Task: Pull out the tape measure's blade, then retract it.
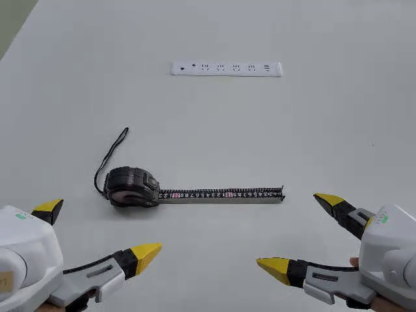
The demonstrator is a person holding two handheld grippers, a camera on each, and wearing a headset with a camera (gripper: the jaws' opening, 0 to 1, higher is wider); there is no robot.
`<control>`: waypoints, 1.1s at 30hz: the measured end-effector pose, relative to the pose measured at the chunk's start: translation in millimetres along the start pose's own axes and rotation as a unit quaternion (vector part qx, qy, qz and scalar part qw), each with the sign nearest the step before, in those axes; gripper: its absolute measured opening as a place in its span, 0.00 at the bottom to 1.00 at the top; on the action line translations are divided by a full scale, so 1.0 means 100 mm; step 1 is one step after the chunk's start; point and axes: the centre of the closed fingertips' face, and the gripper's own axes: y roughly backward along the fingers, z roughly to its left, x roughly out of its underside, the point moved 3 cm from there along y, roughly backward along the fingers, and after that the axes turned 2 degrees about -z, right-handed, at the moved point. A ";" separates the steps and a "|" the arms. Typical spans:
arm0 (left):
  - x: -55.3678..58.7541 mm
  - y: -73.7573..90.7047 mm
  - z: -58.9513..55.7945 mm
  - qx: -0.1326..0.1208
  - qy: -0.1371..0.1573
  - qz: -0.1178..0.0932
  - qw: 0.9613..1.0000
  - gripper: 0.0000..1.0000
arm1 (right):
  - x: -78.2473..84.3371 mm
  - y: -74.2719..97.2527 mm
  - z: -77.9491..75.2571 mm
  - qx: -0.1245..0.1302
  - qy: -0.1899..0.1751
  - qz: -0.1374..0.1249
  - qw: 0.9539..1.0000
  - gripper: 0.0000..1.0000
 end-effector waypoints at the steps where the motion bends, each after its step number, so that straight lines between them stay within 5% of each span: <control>1: 0.00 -0.01 0.00 -0.003 0.000 0.002 1.000 0.99 | 0.01 -0.01 -0.01 -0.005 0.004 0.000 1.000 0.89; 16: -0.09 -0.19 0.04 -0.043 0.004 -0.005 0.999 0.99 | 0.09 -0.17 -0.17 -0.089 0.073 0.017 0.993 0.72; 33: -0.08 -0.43 0.12 -0.081 0.032 0.002 0.996 0.96 | 0.13 -0.39 -0.44 -0.157 0.150 0.040 0.975 0.56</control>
